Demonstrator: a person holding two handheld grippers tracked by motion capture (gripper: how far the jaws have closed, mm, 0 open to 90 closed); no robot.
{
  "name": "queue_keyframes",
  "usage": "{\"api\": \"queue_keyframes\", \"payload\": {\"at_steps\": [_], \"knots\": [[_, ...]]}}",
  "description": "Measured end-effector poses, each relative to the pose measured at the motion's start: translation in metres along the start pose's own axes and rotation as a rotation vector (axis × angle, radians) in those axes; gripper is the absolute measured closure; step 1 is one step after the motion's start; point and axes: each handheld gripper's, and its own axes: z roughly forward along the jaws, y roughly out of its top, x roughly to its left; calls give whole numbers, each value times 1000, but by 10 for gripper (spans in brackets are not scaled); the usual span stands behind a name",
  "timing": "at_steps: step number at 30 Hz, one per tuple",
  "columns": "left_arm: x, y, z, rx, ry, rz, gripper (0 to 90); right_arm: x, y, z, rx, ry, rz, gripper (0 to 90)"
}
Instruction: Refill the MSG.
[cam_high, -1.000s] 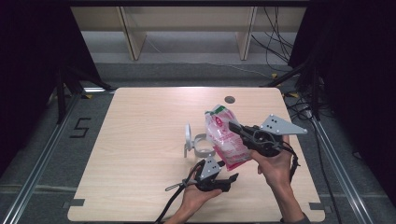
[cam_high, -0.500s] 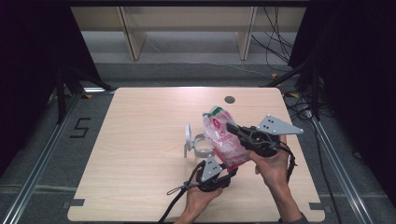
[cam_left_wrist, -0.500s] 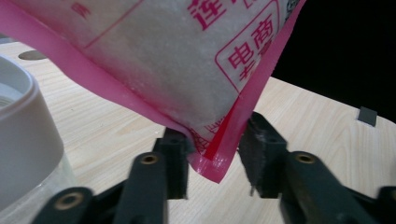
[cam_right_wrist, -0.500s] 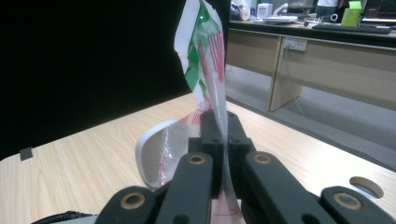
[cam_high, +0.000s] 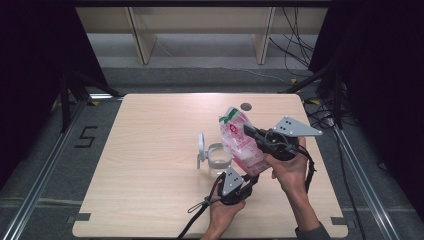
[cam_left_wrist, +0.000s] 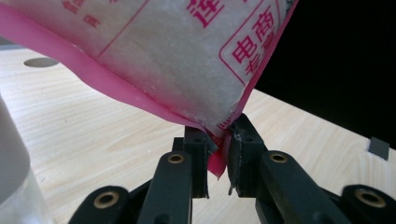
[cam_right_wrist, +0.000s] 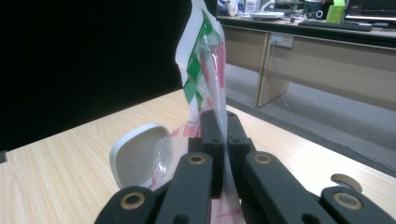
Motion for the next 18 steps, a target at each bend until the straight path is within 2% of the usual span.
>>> {"api": "queue_keyframes", "payload": {"at_steps": [5, 6, 7, 9, 10, 11, 12, 13, 15, 17, 18], "knots": [[2, 0, 4, -13, 2, -14, 791, -2, 3, 9, 8, -1, -19, 900], [2, 1, 5, -7, -6, -13, 791, -1, 4, 10, 19, -3, -4, 900], [2, 1, 5, -9, -4, -14, 792, -2, 4, 13, 21, 1, -17, 900], [0, 1, 6, -17, -3, -36, 792, -1, 4, 15, 27, -6, -9, 900], [0, 0, 7, -20, -7, -47, 792, -1, 4, 17, 36, 12, -16, 900], [1, 1, 7, -9, -3, -42, 792, 0, 5, 16, 53, -4, -15, 900], [-1, 2, 8, -20, -12, -52, 792, -1, 5, 19, 39, -5, -34, 900], [-1, 2, 8, -14, -8, -43, 793, 0, 5, 20, 45, 4, -32, 900], [-2, 3, 10, -32, -23, -56, 793, 0, 7, 20, 51, -17, -47, 900], [-2, 3, 12, -26, -19, -47, 794, -1, 8, 21, 50, -15, -68, 900], [-3, 4, 13, -39, -31, -56, 794, 0, 8, 22, 53, -22, -74, 900]]}}
